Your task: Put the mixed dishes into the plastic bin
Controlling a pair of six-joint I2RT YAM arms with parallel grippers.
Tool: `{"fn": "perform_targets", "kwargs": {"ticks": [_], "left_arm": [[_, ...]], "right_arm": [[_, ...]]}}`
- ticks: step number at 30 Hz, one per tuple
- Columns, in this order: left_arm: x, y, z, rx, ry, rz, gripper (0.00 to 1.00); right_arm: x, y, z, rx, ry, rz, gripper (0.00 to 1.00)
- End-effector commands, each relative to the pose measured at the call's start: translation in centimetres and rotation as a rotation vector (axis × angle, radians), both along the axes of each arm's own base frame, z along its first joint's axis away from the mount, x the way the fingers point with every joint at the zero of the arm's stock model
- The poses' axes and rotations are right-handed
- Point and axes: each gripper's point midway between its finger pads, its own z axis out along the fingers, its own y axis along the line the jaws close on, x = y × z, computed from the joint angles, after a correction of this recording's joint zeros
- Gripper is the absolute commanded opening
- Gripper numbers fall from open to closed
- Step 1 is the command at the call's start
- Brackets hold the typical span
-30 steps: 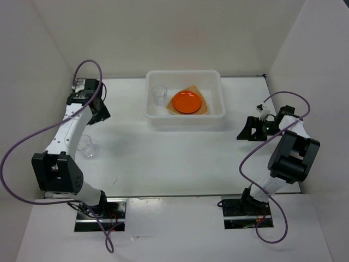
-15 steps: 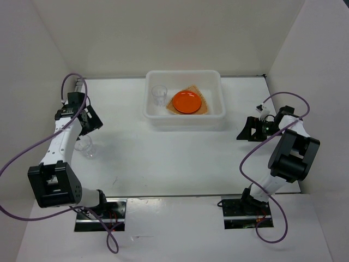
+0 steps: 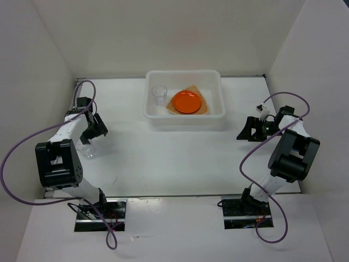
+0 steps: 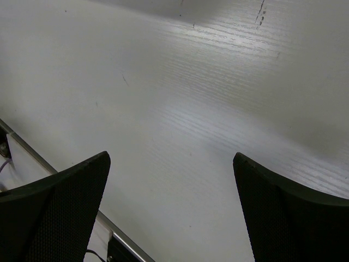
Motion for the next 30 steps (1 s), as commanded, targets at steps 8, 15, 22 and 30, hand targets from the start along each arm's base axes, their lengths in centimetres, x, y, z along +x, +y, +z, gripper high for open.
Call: {"fn": "perform_targets", "kwargs": {"ticks": [8,15,22,30], "left_arm": [[1.4,-0.1,-0.4,-0.019,-0.027,-0.043,0.09],[4.3,-2.1,5.7,-0.108,-0.248,-0.082,0.0],[10.9,-14.5,23.8,-0.493,-0.799,-0.502,0.0],[15.4,-25.5,24.5,-0.351,-0.621,-0.837,0.0]], "right_arm": [[0.9,-0.4,0.6,-0.018,-0.025,-0.001,0.98],[0.9,-0.4,0.7,-0.014,-0.02,-0.007,0.98],[0.9,-0.4,0.4,-0.01,-0.012,-0.008,0.98],[0.9,-0.5,0.3,-0.018,-0.008,-0.009,0.98]]}}
